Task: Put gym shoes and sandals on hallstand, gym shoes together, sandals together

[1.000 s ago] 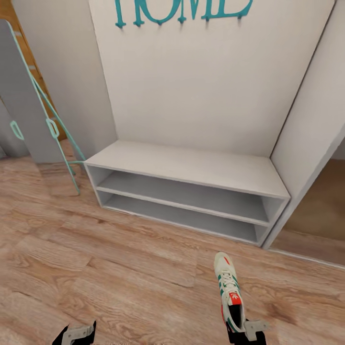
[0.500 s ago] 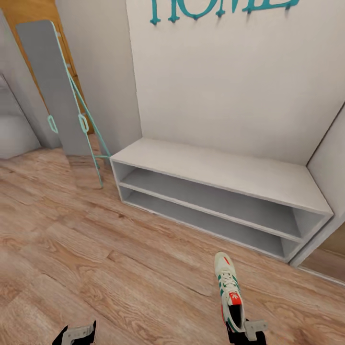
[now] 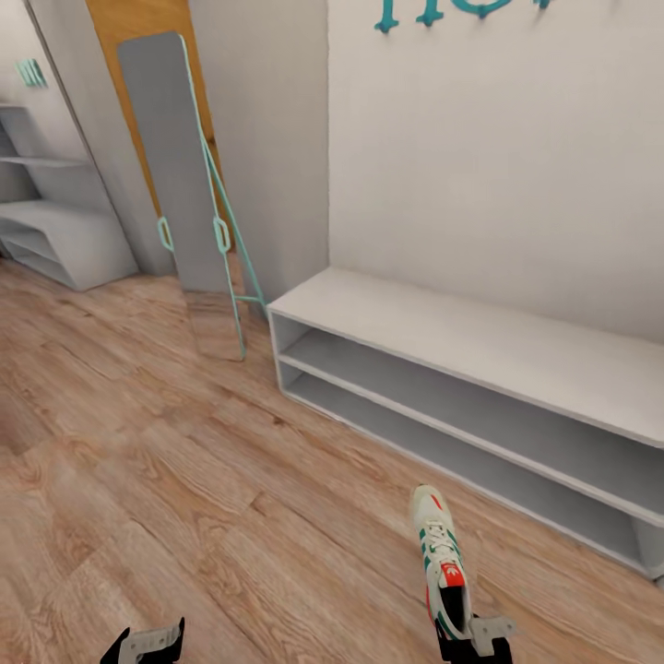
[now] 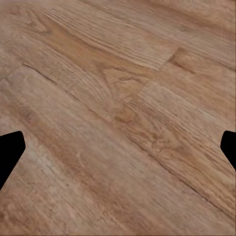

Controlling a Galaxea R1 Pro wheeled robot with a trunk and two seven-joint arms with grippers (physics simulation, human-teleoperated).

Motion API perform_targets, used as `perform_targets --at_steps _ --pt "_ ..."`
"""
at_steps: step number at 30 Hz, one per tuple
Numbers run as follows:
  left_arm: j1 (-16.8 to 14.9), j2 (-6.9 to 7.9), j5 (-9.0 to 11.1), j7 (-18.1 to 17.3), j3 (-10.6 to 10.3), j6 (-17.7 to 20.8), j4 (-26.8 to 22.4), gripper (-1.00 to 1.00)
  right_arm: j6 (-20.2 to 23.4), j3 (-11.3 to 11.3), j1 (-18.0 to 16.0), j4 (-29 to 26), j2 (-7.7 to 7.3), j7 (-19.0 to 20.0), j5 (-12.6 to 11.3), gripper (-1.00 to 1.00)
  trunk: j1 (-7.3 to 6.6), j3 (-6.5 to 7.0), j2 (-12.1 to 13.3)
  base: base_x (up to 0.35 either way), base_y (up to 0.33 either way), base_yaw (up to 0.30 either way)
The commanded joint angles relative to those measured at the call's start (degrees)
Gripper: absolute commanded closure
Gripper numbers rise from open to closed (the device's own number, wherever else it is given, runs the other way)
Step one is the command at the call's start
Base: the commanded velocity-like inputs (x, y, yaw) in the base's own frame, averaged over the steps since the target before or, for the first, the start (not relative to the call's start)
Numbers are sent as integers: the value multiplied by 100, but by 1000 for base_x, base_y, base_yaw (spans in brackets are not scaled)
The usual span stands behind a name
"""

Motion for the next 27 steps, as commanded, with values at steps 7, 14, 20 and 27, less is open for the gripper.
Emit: perform_targets --at_steps 7,14,20,27 --pt "-5 0 44 -8 -14 -16 7 -100 -20 -39 -2 -1 -1 -6 60 100 2 -31 -2 274 212 279" --pt "-5 1 44 -8 -14 -16 7 -100 -20 -33 -2 2 3 -6 60 100 2 -57 -2 274 214 279" --pt "-5 3 44 -8 -14 -16 7 -100 -20 -32 -2 3 1 -6 60 100 2 -80 -2 274 214 279" --pt "-5 5 44 -6 -14 -16 7 -100 -20 -32 -2 3 0 -6 60 100 2 -106 -2 274 214 279"
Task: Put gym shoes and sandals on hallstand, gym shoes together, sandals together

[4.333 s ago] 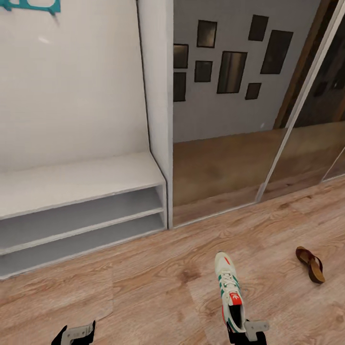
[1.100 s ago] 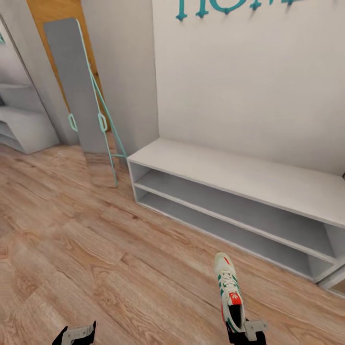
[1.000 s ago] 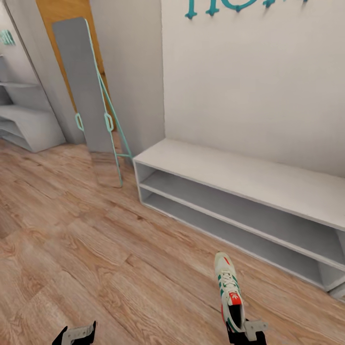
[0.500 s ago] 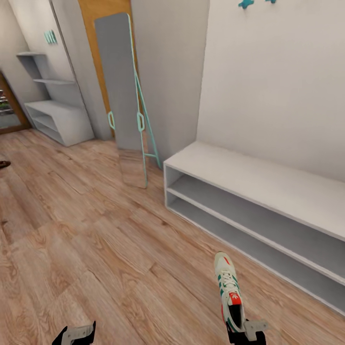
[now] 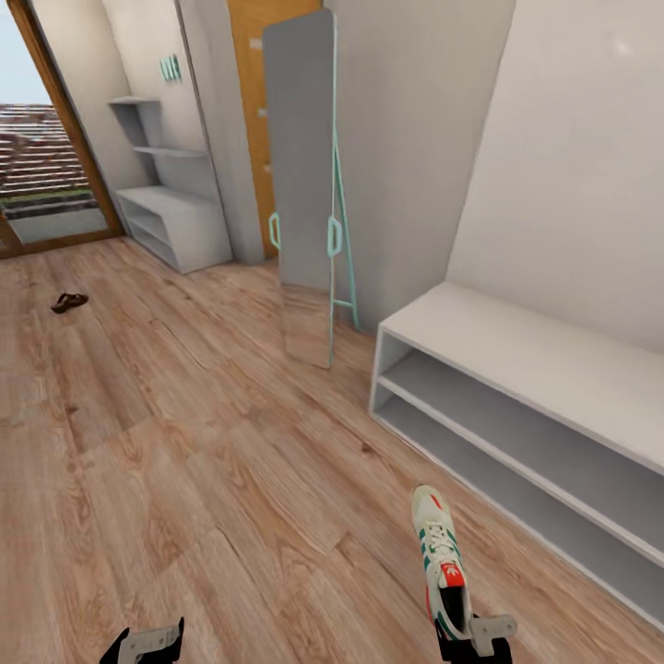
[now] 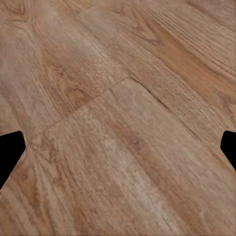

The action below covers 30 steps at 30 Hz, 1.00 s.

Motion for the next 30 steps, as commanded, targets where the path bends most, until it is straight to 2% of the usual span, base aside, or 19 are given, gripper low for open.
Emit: perform_targets --at_steps 1,17,30 --pt "-5 1 44 -7 -14 -16 7 -100 -20 -41 -2 0 4 -6 60 100 2 -8 -2 274 214 279" --pt "-5 2 44 -6 -14 -16 7 -100 -20 -41 -2 1 4 -4 60 100 2 -69 -2 276 209 279" --pt "-5 2 44 -9 -14 -16 16 -100 -20 -41 -2 -4 4 -1 60 100 2 -118 -2 312 107 278"
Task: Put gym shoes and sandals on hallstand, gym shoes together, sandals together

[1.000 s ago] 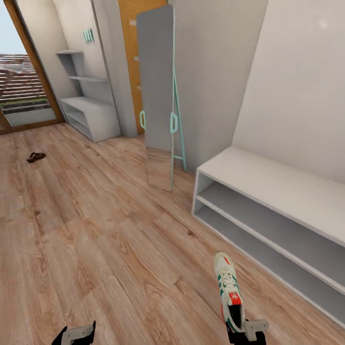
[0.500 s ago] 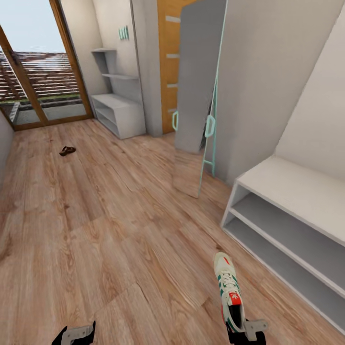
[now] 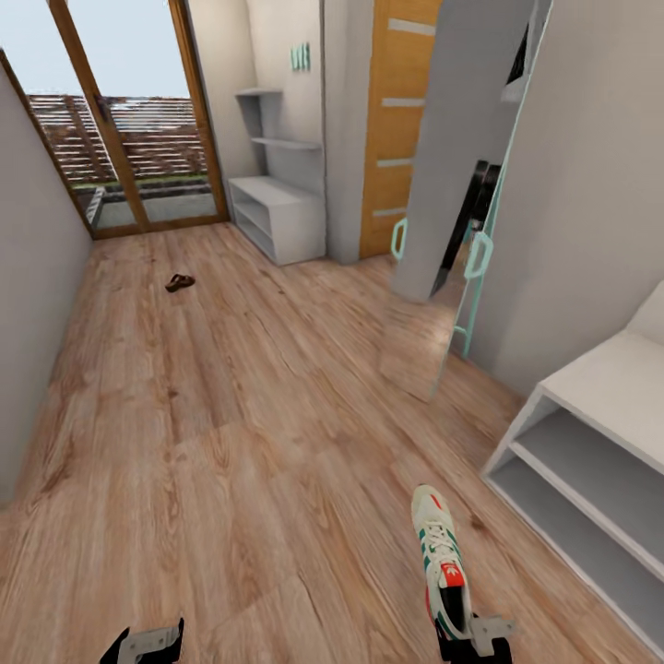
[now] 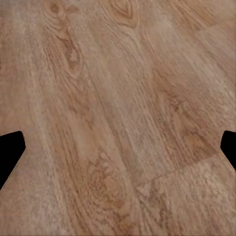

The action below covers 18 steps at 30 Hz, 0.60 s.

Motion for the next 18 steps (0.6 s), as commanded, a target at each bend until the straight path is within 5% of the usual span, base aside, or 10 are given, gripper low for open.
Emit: perform_targets --at_steps 1,18 --pt "-5 0 40 -9 -10 -16 6 -100 -19 -39 -2 1 3 -4 59 100 2 -8 -1 336 11 278" --pt "-5 2 40 -10 -10 -18 6 -100 -19 -32 -2 1 2 -1 59 100 2 -74 -1 339 1 277"
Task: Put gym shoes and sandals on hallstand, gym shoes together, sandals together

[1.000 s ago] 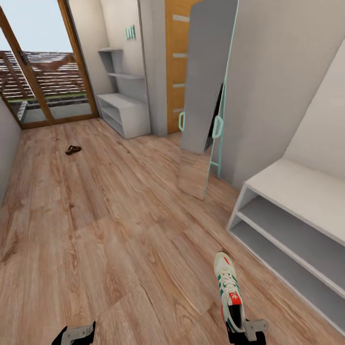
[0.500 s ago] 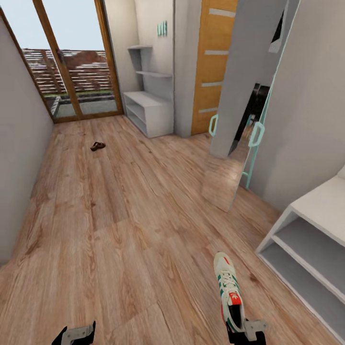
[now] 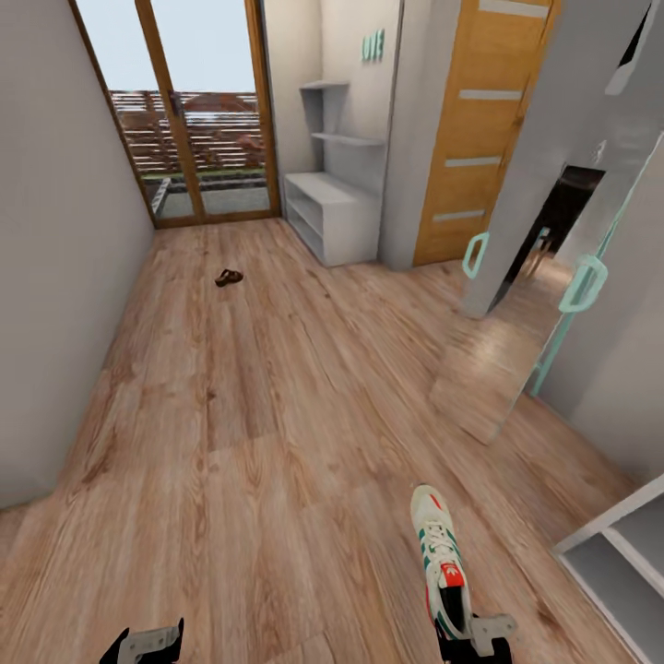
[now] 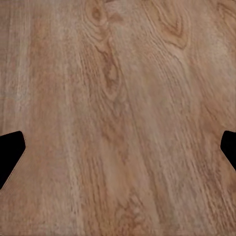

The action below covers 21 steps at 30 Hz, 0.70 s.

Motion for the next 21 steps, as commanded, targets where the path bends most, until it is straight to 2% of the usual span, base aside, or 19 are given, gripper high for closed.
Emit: perform_targets --at_steps 1,12,21 --pt "-5 0 39 -8 -10 -16 6 -100 -19 -40 -2 2 2 -5 60 100 3 -8 -1 339 0 275" --pt "-5 6 39 -8 -10 -16 6 -100 -19 -40 -2 2 -1 3 67 100 3 -50 -1 339 0 260" --pt "-5 -1 39 -9 -10 -14 6 -100 -19 -37 -2 9 -32 43 75 100 3 -62 -1 339 0 56"
